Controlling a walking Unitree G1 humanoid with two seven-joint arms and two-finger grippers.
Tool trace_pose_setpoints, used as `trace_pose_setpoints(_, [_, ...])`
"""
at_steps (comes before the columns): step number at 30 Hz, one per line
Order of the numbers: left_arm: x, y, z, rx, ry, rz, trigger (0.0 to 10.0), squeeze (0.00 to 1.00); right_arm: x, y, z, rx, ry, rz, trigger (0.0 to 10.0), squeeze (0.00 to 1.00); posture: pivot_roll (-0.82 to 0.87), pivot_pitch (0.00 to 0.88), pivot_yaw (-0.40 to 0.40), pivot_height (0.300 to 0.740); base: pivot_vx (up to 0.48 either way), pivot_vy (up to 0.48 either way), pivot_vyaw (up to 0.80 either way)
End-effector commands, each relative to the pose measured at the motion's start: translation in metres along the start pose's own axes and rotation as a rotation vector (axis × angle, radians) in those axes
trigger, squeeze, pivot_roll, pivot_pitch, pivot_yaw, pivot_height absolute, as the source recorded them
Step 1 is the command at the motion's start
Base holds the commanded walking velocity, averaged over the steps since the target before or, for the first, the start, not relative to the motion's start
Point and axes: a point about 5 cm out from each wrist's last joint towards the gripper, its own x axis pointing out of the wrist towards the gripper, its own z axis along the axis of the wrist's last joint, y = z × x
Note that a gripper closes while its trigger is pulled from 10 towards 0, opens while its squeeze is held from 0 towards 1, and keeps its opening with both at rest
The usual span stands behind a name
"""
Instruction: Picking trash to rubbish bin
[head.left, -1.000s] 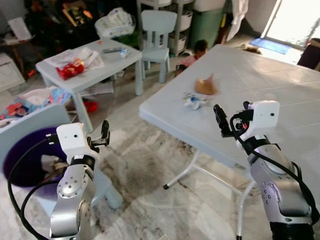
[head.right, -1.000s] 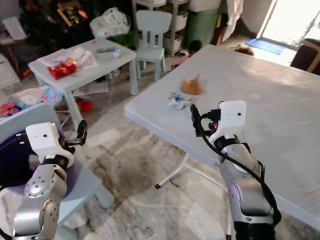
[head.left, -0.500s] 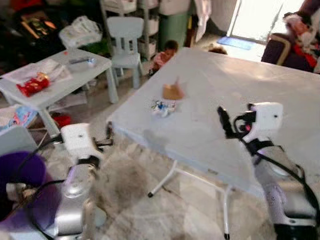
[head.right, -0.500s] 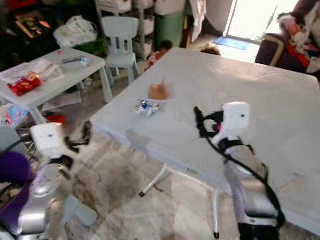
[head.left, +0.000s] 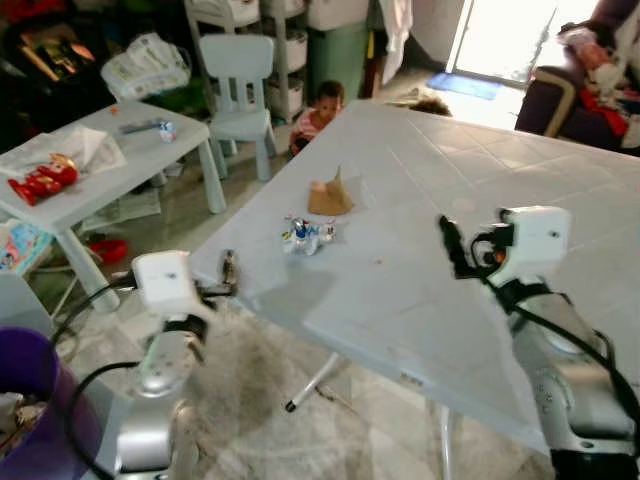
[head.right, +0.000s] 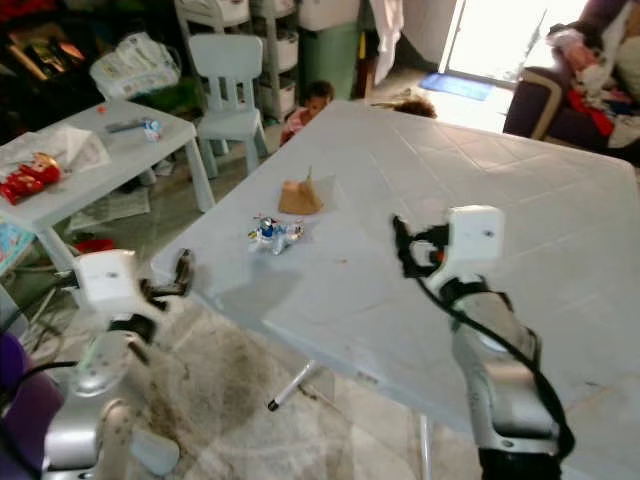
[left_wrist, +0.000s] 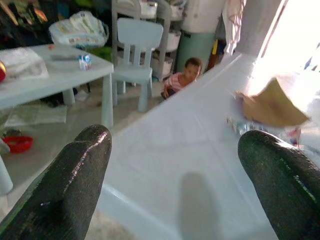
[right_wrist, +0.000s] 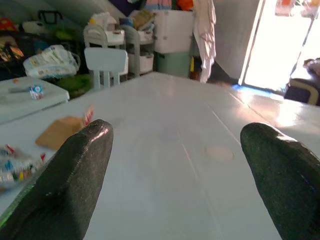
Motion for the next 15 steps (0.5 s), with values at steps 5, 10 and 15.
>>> trace_pose_setpoints(5, [0.0003, 0.0056, -0.004, 0.011, 0.038, 0.002, 10.0, 0.0, 0.0027, 0.008, 0.0036, -0.001, -0.011, 0.032, 10.0, 0.0, 0.01, 0.051, -0.052, 0.74, 0.258, 0.0, 0.0])
trace_pose_setpoints(10, [0.0014, 0.0033, -0.0055, 0.012, 0.049, -0.011, 10.0, 0.0, 0.0027, 0.0078, 0.0035, -0.002, -0.01, 0.033, 10.0, 0.0, 0.01, 0.051, -0.052, 0.74, 0.251, 0.0, 0.0])
trace_pose_setpoints(15, [0.0018, 0.0031, -0.0063, 0.012, 0.059, -0.02, 10.0, 0.0, 0.0018, 0.0083, 0.0032, -0.003, -0.009, 0.036, 10.0, 0.0, 0.0, 0.049, -0.051, 0.74, 0.148, 0.0, 0.0])
